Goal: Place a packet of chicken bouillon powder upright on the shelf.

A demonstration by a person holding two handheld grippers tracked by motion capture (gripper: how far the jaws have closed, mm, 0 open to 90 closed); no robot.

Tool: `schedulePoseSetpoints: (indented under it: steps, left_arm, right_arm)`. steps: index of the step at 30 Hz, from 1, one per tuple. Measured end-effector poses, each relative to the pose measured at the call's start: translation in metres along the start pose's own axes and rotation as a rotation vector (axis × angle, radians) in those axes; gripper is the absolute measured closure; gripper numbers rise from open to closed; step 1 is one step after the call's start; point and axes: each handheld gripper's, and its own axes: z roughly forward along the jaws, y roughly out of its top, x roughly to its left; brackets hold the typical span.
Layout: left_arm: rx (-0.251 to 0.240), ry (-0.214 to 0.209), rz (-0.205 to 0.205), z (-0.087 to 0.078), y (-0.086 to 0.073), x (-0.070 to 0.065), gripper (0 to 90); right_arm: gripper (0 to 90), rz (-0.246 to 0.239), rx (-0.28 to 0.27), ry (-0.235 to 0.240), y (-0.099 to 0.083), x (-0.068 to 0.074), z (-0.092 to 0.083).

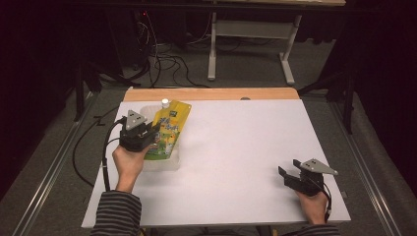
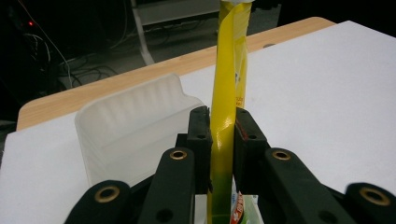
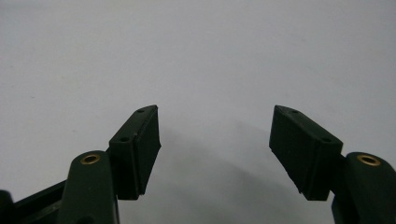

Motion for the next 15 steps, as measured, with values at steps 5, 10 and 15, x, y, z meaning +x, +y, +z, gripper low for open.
schedulePoseSetpoints:
  steps: [5,10,15]
  left_arm:
    - [0.068,-0.015,-0.012,0.006,0.001,0.002,77.8]
    - [0.096,-0.022,-0.02,0.014,0.0,0.001,76.6]
    - [0.127,-0.038,-0.026,0.013,0.002,0.001,84.2]
  right_arm:
    - [34.0,0.0,0.003,-0.001,0.0,0.0,0.0]
    - [34.3,-0.005,-0.008,-0.004,0.0,0.0,-0.001]
    - [34.3,-0.004,-0.007,-0.005,0.0,0.0,-0.001]
